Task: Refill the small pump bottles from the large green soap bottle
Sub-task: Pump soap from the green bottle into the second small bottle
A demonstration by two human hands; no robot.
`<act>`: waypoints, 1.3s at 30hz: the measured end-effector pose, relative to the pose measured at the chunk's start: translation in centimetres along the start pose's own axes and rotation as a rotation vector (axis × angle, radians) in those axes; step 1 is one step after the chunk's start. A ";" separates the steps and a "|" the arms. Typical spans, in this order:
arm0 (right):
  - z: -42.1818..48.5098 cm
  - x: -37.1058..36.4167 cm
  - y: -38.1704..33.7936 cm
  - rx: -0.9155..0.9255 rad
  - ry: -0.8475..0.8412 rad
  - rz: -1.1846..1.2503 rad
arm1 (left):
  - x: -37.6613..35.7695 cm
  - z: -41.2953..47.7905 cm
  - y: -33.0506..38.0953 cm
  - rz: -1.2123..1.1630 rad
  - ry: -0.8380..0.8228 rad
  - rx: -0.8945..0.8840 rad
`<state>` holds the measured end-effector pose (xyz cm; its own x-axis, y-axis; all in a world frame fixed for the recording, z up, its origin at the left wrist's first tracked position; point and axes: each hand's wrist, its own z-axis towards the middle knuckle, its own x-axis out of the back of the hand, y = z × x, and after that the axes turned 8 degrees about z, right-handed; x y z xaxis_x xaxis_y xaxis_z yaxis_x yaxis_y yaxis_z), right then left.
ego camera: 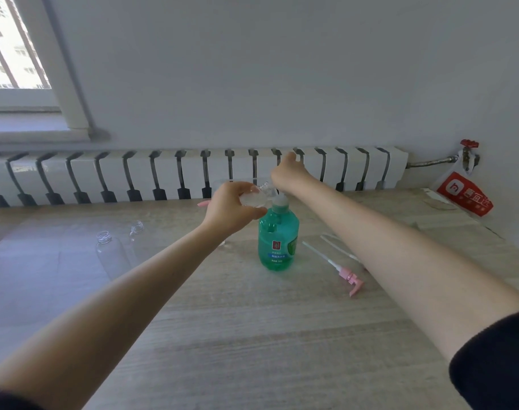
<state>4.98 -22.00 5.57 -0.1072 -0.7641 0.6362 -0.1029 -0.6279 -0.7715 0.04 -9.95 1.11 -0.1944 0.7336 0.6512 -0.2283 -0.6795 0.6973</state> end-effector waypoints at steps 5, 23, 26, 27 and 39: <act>0.2 -0.2 0.4 0.003 -0.012 -0.024 | 0.0 0.0 -0.1 0.016 -0.008 0.004; 0.3 -1.1 1.2 0.019 -0.015 -0.029 | -0.4 -0.2 -0.8 -0.005 -0.028 0.044; 0.2 -1.0 1.2 0.020 -0.018 -0.028 | -0.4 -0.1 -0.7 -0.018 -0.040 0.059; 0.0 -1.0 1.1 0.020 -0.018 -0.027 | -0.4 -0.1 -0.7 -0.024 -0.046 0.067; -0.4 0.3 -0.2 -0.006 -0.024 0.002 | 0.0 -0.5 0.2 -0.065 -0.068 0.095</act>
<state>4.62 -22.05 5.89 -0.0834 -0.7686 0.6343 -0.1084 -0.6258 -0.7724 -0.46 -10.06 1.16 -0.1159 0.7758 0.6203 -0.1460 -0.6310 0.7619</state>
